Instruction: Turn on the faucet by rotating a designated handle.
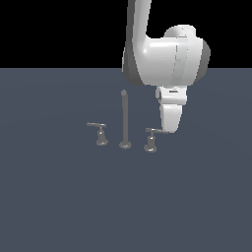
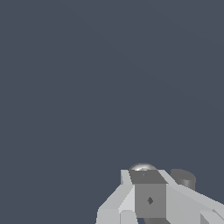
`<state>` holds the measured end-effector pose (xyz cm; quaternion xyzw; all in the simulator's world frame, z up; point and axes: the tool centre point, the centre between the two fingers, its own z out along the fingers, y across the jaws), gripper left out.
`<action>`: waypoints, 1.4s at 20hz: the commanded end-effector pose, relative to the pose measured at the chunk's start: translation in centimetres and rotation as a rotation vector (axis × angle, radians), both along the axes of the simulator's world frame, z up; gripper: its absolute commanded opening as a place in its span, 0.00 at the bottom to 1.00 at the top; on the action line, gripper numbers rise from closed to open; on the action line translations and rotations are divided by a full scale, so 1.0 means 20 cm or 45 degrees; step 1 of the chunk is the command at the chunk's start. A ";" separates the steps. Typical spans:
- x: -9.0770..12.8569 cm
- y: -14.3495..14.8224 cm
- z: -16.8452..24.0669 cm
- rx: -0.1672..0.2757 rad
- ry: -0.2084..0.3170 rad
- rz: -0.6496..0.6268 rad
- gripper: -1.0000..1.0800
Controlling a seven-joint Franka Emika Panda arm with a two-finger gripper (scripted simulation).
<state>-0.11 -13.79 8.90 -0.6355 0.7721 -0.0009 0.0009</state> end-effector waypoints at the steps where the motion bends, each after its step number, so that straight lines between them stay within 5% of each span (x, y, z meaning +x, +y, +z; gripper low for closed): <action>1: -0.05 -0.02 0.00 0.000 0.003 -0.003 0.00; 3: -0.01 0.00 0.00 0.000 -0.007 0.003 0.00; 18: -0.22 -0.01 0.00 -0.006 -0.004 -0.026 0.00; 28: -0.31 0.23 0.00 0.000 0.003 -0.004 0.00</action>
